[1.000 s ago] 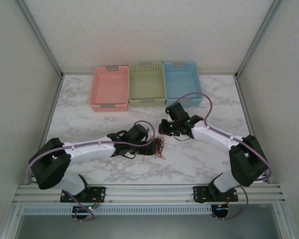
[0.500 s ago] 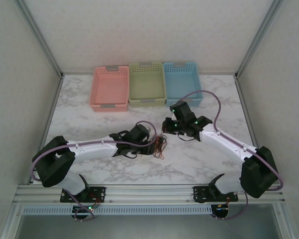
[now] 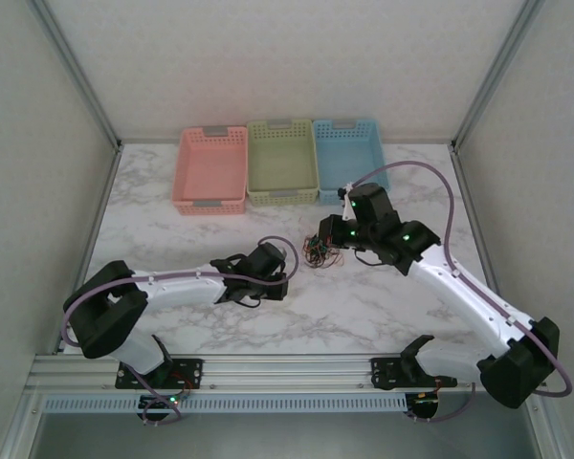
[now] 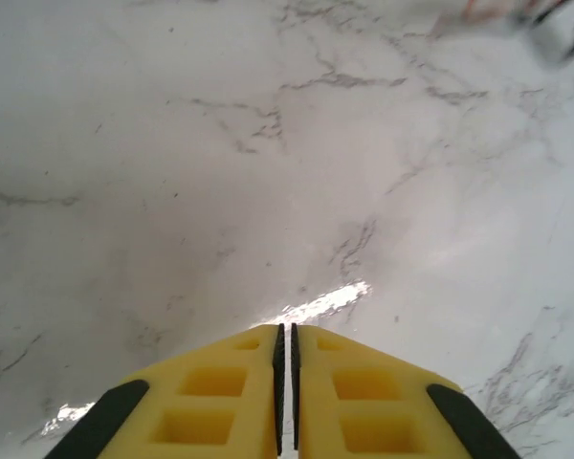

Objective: Untangle the cables

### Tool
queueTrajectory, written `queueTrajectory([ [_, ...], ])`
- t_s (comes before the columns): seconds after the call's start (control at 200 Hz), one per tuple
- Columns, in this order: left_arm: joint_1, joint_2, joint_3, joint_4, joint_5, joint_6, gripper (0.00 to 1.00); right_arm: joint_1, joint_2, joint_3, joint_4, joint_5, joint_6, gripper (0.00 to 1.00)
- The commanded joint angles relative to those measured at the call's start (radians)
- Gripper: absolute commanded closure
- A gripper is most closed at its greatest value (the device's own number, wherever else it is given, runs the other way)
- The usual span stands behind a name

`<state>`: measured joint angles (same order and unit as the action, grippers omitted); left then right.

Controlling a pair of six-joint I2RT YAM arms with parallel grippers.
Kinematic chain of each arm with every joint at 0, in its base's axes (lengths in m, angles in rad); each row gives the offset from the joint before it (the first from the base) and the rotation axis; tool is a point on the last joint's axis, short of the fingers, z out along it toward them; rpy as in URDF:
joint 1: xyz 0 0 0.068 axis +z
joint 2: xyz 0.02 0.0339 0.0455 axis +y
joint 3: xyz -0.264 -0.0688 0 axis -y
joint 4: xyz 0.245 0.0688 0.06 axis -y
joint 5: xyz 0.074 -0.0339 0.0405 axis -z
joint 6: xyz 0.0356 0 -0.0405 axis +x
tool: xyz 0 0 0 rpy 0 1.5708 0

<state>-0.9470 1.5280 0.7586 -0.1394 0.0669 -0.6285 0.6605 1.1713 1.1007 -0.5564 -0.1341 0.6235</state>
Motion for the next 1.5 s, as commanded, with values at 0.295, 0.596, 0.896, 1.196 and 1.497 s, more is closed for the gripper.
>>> queueTrajectory([
  [0.295,-0.001,-0.182,-0.066,0.07,0.052,0.019,0.68,-0.014,0.003,-0.032,0.019,-0.045,0.003,1.0],
  [0.596,0.001,-0.217,-0.051,0.049,0.062,0.057,0.54,-0.075,0.064,-0.111,0.04,-0.012,-0.044,1.0],
  [0.896,0.039,-0.232,-0.017,0.052,0.046,-0.017,0.48,-0.12,0.061,-0.267,0.168,-0.116,-0.042,1.0],
  [1.196,0.063,-0.148,0.094,0.068,0.11,-0.021,0.42,-0.12,-0.025,-0.325,0.258,-0.225,-0.103,1.0],
  [1.497,0.095,-0.189,0.072,0.056,0.1,-0.07,0.41,-0.1,-0.136,-0.321,0.361,-0.491,-0.186,1.0],
])
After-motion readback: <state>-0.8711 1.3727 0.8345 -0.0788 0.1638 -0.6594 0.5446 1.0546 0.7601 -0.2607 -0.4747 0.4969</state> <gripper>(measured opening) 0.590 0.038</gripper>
